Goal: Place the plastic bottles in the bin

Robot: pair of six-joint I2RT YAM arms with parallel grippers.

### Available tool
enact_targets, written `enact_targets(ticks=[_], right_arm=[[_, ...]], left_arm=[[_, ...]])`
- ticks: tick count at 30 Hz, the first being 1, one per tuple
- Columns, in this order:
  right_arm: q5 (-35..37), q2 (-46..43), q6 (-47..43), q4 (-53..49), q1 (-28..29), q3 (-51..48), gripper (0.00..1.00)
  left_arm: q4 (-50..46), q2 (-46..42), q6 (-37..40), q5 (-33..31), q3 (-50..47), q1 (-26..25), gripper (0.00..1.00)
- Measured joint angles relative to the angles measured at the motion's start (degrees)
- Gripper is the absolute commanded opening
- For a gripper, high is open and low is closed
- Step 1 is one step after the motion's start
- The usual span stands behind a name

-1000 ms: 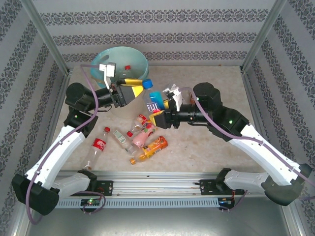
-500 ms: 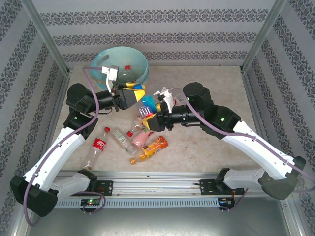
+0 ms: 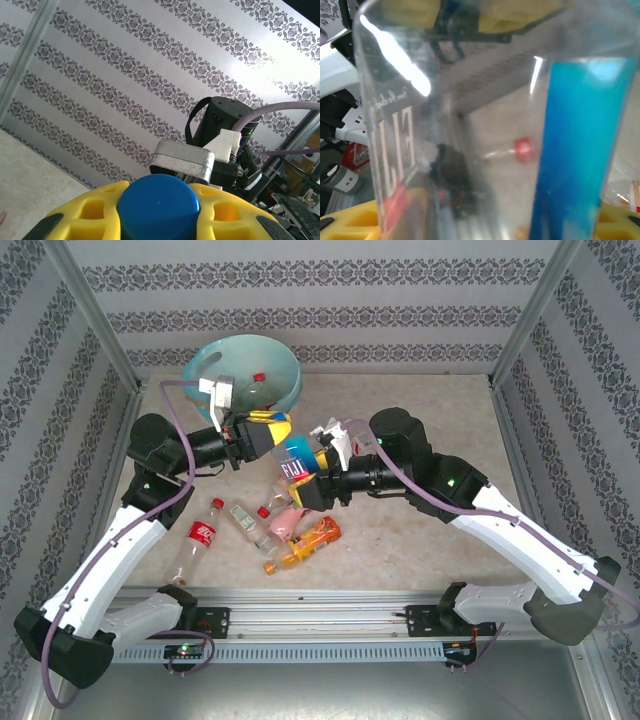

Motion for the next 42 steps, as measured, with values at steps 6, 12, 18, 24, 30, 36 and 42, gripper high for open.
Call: enact_targets(ticks=[6,12,18,24,30,36,42], right_arm=[[4.94,-0.55,-0.66,0.74,0.0,0.0,0.87],[11.89,-3.91,-1.75,1.53,0.0,0.0,0.94],[20.74,-10.38,-2.49,4.39,0.0,-1.84,0.94],[31.54,-18.36,-2.73,8.33,0.26,-7.39,0.92],[40.3,-22.88,-2.73,10.16,0.26,-11.37,0.89],[44.94,-23.71,-2.71,10.47,0.26,-12.72,0.88],[46.21,-23.74,-2.78,10.34,0.26,-12.74,0.88]], left_arm=[[-5.2,-1.49,4.15,-5.77,0.0,-0.07,0.0],[-9.09,-2.78,7.63,-11.23,0.13,-0.04,0.0],[-13.05,-3.5,10.97,-16.15,3.52,-0.04,0.0],[-17.94,-5.6,16.2,-23.85,8.02,-0.04,0.0],[-22.4,-5.29,23.26,-35.1,14.82,-0.04,0.0],[-26.95,1.33,31.36,-45.4,24.7,-0.04,0.0],[-31.69,8.85,38.51,-52.76,28.72,0.85,0.0]])
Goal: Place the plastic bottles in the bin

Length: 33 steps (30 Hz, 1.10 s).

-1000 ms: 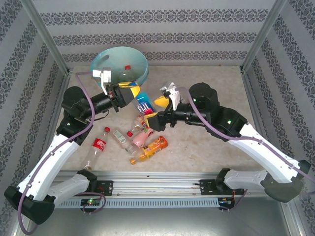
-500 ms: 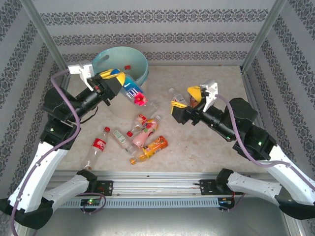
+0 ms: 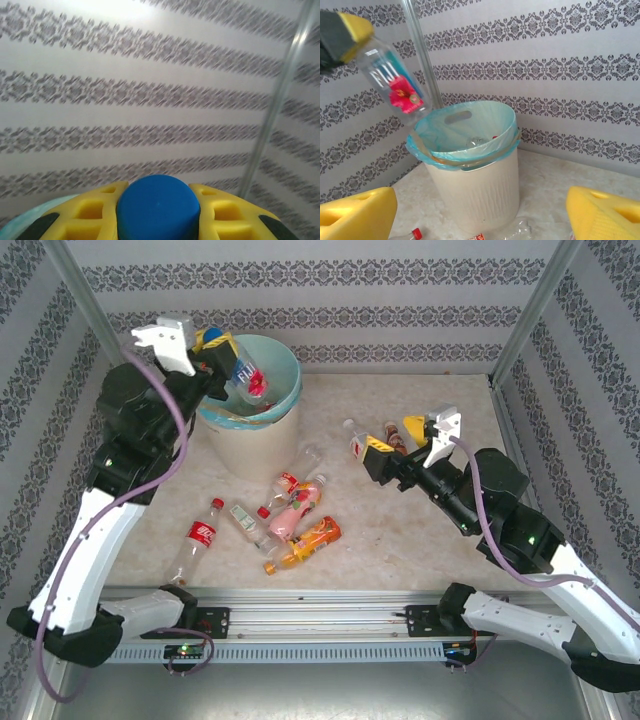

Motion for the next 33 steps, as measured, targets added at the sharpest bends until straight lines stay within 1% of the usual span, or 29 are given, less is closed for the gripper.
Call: enact_targets(ticks=[5,13,18,21,28,33], right_arm=[[0.87,-1.07,-0.44,0.13,0.0,-0.76,0.87],[1.57,-2.54,-0.52,-0.07,0.0,-1.77,0.86],[2.1,-4.17,0.15,-0.26,0.0,-2.95,0.86],[2.23,-5.22,0.68,-0.5,0.0,-3.37,0.85],[3.67,-8.39,2.16,-0.72,0.0,-6.01,0.85],[3.74,-6.97,2.27,-1.16,0.0,-5.75,0.84]], left_arm=[[-2.47,6.34,2.84,-2.47,1.22,2.47,0.0],[-3.23,13.29,4.0,-2.43,2.4,6.21,0.0],[-2.43,15.61,1.14,0.0,1.73,10.19,0.0],[-1.7,17.14,-0.59,1.86,0.28,11.58,0.0],[-1.09,20.98,-2.25,6.51,-2.91,11.63,0.0],[-1.05,21.38,-2.21,7.52,-5.44,11.65,0.0]])
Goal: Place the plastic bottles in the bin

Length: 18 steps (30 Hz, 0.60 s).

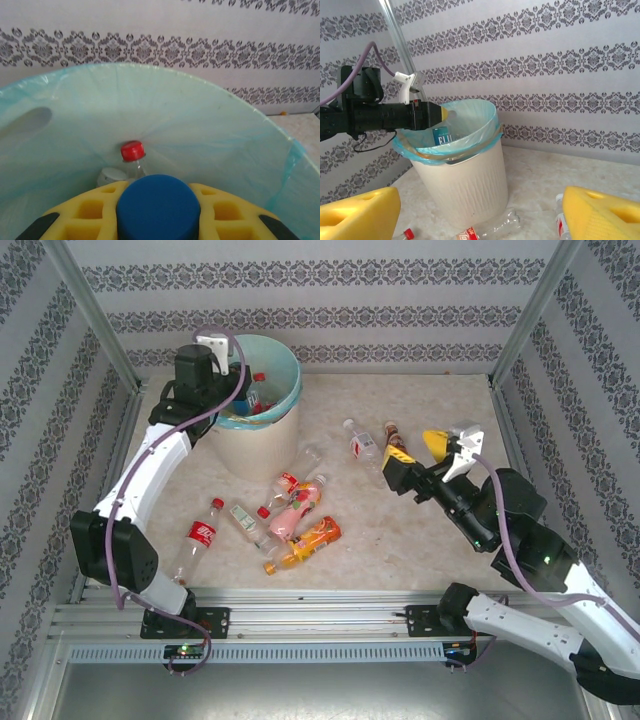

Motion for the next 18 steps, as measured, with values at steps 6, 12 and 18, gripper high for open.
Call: enact_targets(ticks=[6,12,18], right_arm=[[-0.13,2.08,1.11,0.04,0.0,0.37,0.84],[-0.11,2.08,2.73,0.09,0.0,0.31,0.84],[0.0,1.55,3.69,0.48,0.0,-0.07,0.84]], left_arm=[[-0.02,1.55,0.0,1.07,-0.07,0.07,0.02],[-0.55,4.81,0.0,2.95,0.44,0.44,0.04],[-0.46,6.36,-0.09,4.46,0.07,0.74,0.05]])
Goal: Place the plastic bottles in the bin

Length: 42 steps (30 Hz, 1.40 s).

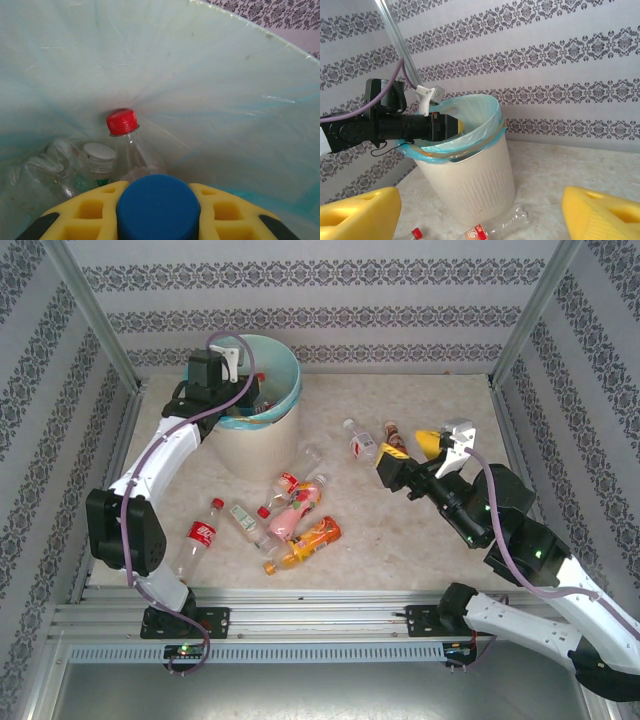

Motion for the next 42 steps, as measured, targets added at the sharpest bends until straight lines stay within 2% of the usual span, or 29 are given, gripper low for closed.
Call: enact_targets(ticks=[1,3,5,6,8,9,23,32,42], right_arm=[[0.02,0.02,0.07,-0.02,0.0,0.0,0.84],[0.07,0.17,0.24,-0.02,0.0,0.0,0.84],[0.09,0.35,0.24,-0.02,0.0,0.0,0.84],[0.11,0.39,0.24,-0.02,0.0,0.0,0.84],[0.15,0.39,0.26,-0.02,0.0,0.0,0.84],[0.33,0.44,0.28,0.0,0.0,0.0,0.84],[0.46,5.07,0.22,0.79,0.0,0.2,0.84],[0.44,6.84,-0.09,0.85,0.0,0.44,0.85],[0.2,11.61,-2.01,-0.79,-0.04,4.39,0.84]], left_arm=[[0.17,0.0,-0.13,0.24,-0.22,0.0,0.09],[0.63,0.09,-0.42,0.9,-0.66,0.13,0.26],[1.01,0.33,-0.81,1.53,-0.7,0.33,0.35],[1.09,0.42,-1.03,1.73,-0.7,0.44,0.43],[1.14,0.52,-1.11,2.14,-0.7,0.63,0.67],[1.14,0.52,-1.11,2.23,-0.7,0.72,0.7],[1.11,-0.46,-1.27,3.45,0.0,1.09,0.7],[1.27,-7.02,-1.27,3.52,3.76,1.33,0.75],[0.98,-12.02,-1.25,3.43,5.31,1.46,0.74]])
